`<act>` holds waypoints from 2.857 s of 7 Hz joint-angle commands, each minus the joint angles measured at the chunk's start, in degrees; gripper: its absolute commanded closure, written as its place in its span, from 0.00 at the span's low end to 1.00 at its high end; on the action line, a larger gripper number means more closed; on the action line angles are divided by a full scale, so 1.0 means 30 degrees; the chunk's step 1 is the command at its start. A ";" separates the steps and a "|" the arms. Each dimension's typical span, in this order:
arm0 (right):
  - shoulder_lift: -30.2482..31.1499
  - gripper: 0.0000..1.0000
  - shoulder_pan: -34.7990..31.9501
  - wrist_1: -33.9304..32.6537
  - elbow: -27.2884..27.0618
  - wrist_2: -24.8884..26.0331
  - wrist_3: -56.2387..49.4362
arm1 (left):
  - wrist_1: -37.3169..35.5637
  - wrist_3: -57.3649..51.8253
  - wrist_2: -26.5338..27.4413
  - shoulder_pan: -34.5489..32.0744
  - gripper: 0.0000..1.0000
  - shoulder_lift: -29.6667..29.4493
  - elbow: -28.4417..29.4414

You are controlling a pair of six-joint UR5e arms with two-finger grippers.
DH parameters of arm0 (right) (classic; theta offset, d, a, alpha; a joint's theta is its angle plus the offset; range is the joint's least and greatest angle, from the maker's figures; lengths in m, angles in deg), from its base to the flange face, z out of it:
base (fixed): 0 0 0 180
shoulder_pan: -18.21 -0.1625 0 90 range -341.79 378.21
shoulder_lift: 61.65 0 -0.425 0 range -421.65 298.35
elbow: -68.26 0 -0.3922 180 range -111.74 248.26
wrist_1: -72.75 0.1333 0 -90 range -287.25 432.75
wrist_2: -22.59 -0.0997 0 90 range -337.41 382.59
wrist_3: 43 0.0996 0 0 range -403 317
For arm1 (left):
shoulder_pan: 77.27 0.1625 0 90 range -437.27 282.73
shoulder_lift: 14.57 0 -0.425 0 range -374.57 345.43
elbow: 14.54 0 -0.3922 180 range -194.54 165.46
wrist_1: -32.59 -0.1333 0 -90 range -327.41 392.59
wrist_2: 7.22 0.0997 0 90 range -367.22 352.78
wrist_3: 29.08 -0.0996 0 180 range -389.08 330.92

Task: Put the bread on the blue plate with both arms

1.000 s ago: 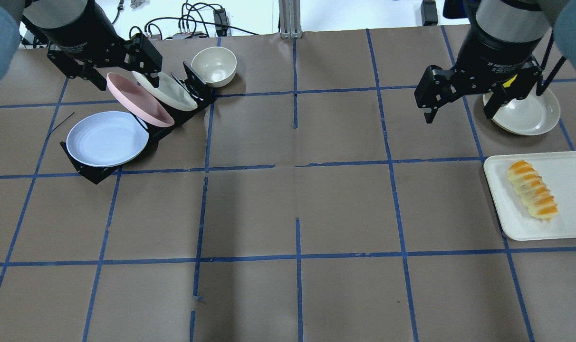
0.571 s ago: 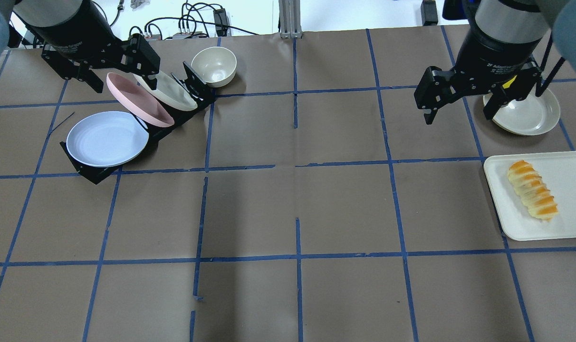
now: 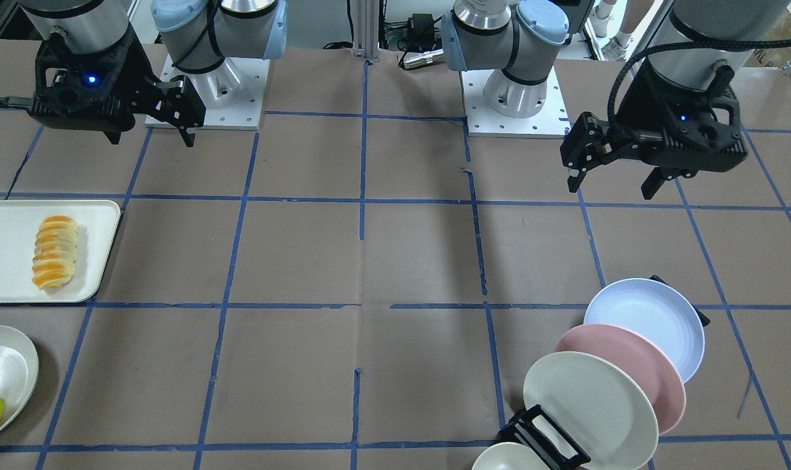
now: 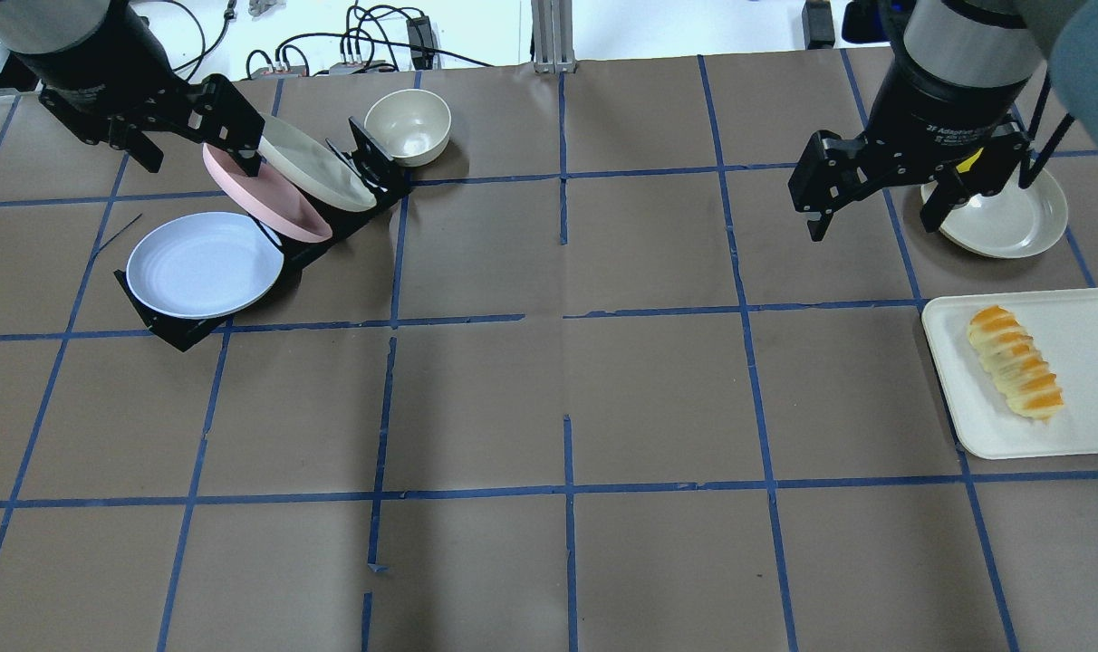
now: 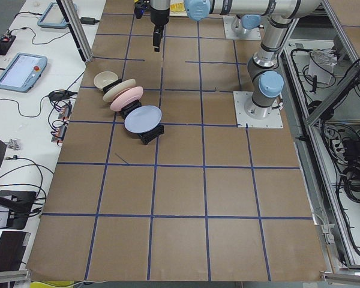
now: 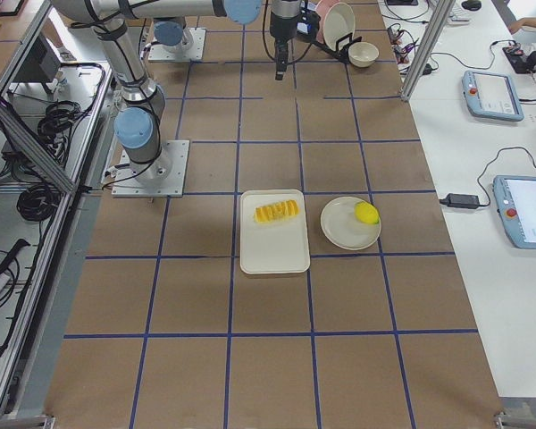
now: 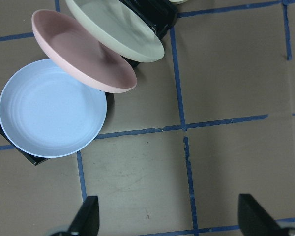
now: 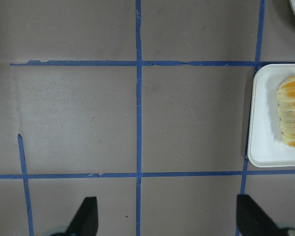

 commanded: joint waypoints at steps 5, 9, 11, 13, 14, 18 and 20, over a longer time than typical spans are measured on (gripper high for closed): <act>-0.0263 0.01 0.0001 0.0038 0.0319 0.0322 -0.0030 | 0.0097 -0.1385 -0.0407 0.2231 0.00 0.0138 0.0059; -0.0263 0.01 0.0001 0.0097 0.0289 0.0322 -0.0030 | 0.0213 -0.1502 -0.0378 0.2347 0.00 -0.0296 -0.0086; -0.0263 0.01 0.0001 0.0097 0.0231 0.0322 -0.0001 | -0.0049 -0.3767 -0.0144 0.3102 0.00 -0.0592 -0.0641; -0.0263 0.01 0.0001 0.0039 0.0231 0.0322 0.0000 | -0.0050 -0.8046 -0.0202 0.4919 0.00 -0.1002 -0.0732; -0.0263 0.01 0.0001 0.0067 0.0202 0.0322 0.0000 | -0.0224 -0.9079 -0.0260 0.5158 0.00 -0.1642 -0.0703; -0.0263 0.01 0.0059 0.0038 0.0025 0.0235 0.0000 | -0.2828 -1.1049 -0.0407 0.6094 0.00 -0.5797 -0.0090; -0.0379 0.04 0.0204 -0.0252 -0.0091 0.0061 -0.0871 | -0.4022 -1.3617 -0.1162 0.8402 0.00 -0.7207 0.0001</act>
